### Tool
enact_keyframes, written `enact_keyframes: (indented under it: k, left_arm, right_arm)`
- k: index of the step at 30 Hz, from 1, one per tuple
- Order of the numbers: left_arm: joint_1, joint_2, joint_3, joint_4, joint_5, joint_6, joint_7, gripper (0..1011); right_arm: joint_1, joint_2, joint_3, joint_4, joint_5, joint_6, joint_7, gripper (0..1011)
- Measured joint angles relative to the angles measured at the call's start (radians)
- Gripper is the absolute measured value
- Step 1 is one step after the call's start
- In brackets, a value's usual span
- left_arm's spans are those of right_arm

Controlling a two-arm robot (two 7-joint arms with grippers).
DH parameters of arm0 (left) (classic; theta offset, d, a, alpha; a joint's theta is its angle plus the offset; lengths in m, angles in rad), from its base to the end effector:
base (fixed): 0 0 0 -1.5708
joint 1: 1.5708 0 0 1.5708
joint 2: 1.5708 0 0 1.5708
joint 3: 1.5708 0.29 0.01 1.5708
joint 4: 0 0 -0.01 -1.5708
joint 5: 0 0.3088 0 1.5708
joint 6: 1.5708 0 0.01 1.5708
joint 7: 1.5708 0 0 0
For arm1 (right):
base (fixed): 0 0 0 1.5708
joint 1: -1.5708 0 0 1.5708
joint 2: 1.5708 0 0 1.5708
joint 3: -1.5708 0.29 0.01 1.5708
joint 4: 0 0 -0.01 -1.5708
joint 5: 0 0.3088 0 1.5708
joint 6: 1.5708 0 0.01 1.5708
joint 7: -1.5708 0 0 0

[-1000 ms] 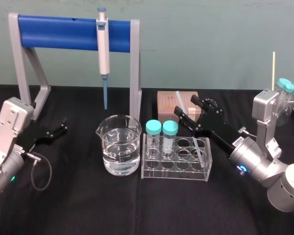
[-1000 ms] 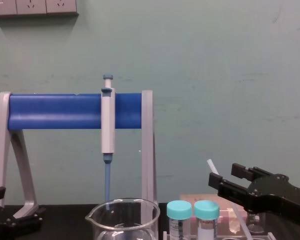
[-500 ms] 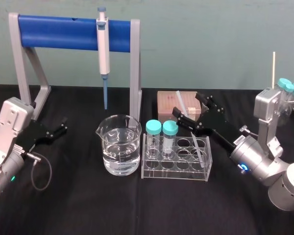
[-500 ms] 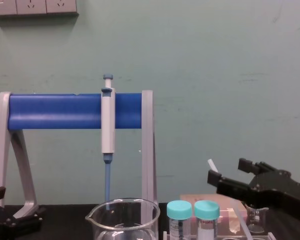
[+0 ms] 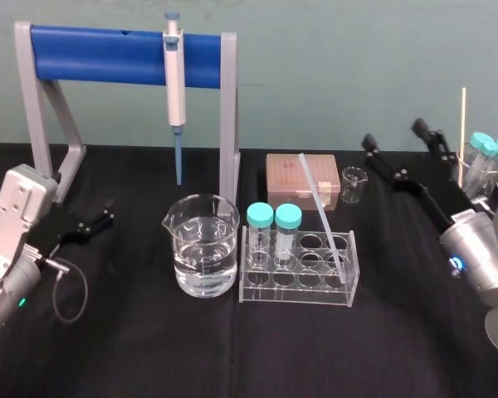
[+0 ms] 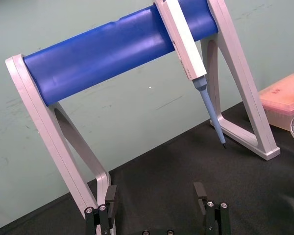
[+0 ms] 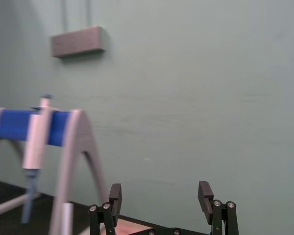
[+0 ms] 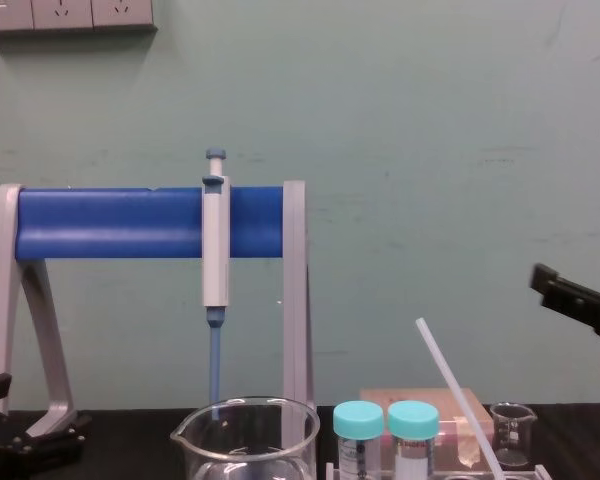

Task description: Pick up the stirring rod with one hand, then place it down.

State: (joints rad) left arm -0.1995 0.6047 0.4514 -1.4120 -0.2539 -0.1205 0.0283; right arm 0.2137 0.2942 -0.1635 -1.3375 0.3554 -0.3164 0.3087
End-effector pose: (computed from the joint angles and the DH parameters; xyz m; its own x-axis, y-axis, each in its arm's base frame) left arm 0.3581 0.0827 -0.3023 0.2923 0.8803 0.3738 -0.9553 0.2873 0.0703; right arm 0.3851 -0.0589 -0.2943 0.3716 -0.9273 0.0441 0.8935 0.3701 0.2544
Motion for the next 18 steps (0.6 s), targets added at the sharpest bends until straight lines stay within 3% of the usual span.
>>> enact_keyframes:
  k: [7, 12, 18]
  left_arm:
    - [0.000, 0.000, 0.000, 0.000, 0.000, 0.000, 0.000, 1000]
    - [0.000, 0.000, 0.000, 0.000, 0.000, 0.000, 0.000, 1000]
    - [0.000, 0.000, 0.000, 0.000, 0.000, 0.000, 0.000, 1000]
  right_arm:
    - [-0.018, -0.010, 0.035, 0.033, -0.040, 0.019, -0.055, 1000]
    - [-0.015, -0.016, 0.044, 0.068, -0.059, 0.063, -0.069, 1000]
    - [-0.014, -0.016, 0.045, 0.068, -0.059, 0.063, -0.070, 1000]
